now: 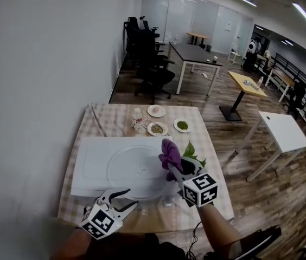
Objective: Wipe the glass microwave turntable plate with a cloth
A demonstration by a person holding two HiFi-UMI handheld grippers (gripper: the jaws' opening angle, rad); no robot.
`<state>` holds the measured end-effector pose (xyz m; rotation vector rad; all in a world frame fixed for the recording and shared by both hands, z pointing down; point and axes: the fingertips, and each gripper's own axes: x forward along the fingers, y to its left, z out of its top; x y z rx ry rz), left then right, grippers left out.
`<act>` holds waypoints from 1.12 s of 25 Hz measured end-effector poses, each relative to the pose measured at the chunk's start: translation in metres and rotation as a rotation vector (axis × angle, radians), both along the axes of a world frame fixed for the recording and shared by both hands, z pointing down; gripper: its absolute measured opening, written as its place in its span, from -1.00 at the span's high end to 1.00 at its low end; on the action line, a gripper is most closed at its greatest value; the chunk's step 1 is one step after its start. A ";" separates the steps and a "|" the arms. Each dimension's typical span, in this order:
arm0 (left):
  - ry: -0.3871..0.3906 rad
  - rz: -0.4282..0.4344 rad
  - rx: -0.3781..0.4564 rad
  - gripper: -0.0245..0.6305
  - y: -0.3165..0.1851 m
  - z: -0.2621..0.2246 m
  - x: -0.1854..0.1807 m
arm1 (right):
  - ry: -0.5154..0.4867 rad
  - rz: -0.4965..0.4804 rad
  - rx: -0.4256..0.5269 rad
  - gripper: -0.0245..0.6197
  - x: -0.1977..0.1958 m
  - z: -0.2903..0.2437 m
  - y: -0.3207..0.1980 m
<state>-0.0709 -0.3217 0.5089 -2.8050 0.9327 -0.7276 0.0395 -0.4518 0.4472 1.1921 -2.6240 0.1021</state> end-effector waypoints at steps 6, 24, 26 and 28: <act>-0.111 0.056 -0.009 0.33 -0.001 0.024 0.009 | 0.051 -0.034 -0.042 0.61 -0.005 0.017 -0.024; -0.218 0.053 -0.028 0.44 -0.004 0.042 0.010 | 0.223 -0.133 -0.113 0.60 -0.024 0.064 -0.040; -0.220 0.050 -0.038 0.44 -0.004 0.043 0.010 | 0.222 -0.137 -0.120 0.60 -0.023 0.065 -0.035; -0.221 0.047 -0.039 0.44 -0.004 0.043 0.010 | 0.226 -0.146 -0.126 0.60 -0.022 0.066 -0.027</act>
